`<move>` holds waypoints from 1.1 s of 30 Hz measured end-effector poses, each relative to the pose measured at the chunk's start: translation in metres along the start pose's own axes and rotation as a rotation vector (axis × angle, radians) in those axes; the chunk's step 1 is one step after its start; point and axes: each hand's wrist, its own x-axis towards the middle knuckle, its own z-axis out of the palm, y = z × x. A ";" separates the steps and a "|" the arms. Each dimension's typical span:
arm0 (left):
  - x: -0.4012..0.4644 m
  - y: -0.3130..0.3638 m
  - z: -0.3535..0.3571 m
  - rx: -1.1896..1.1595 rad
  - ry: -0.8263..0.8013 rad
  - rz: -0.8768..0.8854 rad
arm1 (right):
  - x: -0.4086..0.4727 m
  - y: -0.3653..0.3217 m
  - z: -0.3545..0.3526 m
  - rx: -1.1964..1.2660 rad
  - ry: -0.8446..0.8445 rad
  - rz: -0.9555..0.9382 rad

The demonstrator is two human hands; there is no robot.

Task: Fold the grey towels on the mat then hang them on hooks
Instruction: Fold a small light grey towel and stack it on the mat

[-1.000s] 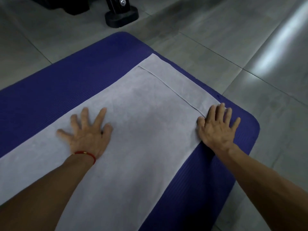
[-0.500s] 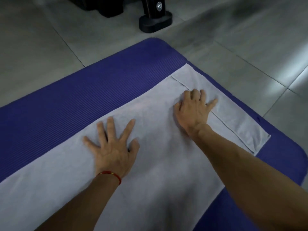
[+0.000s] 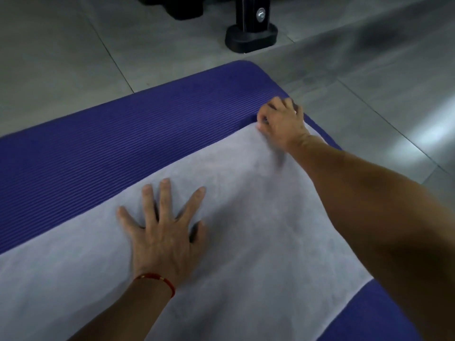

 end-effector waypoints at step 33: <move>-0.170 -0.099 0.009 -0.101 -0.029 -0.028 | -0.460 -0.287 0.055 0.198 -0.083 0.130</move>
